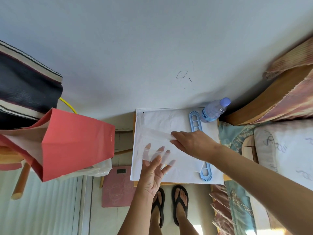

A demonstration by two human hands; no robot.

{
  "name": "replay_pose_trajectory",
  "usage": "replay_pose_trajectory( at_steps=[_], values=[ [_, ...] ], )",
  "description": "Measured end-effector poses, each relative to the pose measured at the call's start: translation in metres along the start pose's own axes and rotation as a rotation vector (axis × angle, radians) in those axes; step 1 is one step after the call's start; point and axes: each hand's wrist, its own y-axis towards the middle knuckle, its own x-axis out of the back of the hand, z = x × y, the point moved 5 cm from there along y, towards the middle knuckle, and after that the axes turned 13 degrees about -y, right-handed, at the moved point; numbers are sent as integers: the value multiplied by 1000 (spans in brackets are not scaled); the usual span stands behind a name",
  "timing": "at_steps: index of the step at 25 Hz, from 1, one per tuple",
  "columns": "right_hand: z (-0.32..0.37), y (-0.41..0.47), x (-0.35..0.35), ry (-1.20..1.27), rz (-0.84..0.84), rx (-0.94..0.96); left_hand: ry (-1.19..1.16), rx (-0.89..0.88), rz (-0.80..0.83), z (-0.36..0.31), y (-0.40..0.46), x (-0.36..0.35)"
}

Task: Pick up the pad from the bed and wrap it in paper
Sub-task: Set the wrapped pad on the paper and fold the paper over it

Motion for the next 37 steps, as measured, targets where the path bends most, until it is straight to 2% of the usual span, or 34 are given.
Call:
replay_pose_trajectory(
  at_steps=[3, 5, 8, 11, 15, 20, 24, 27, 30, 37],
  values=[
    [7, 2, -4, 4, 41, 59, -63, 15, -51, 1, 0, 9],
    [1, 2, -7, 24, 24, -19, -60, -10, -157, -5, -1, 19],
    [-13, 5, -19, 95, 142, -153, 16, -106, -340, -19, -4, 39],
    [-23, 10, -29, 158, 248, -224, 297, -223, -426, -35, 0, 47],
    [-46, 28, -47, 258, 347, -317, 784, -245, -474, -44, 24, 42],
    [-62, 66, -94, 299, 425, -294, 1058, -238, -520, -49, 58, 52],
    [-72, 91, -139, 280, 407, -258, 1344, -281, -586, -50, 80, 66],
    [-83, 103, -161, 317, 339, -318, 1354, -287, -622, -46, 95, 76],
    [-95, 110, -174, 212, 295, -378, 1384, -336, -637, -41, 108, 77],
    [-98, 107, -186, 112, 340, -396, 1420, -340, -671, -39, 117, 78]
  ],
)
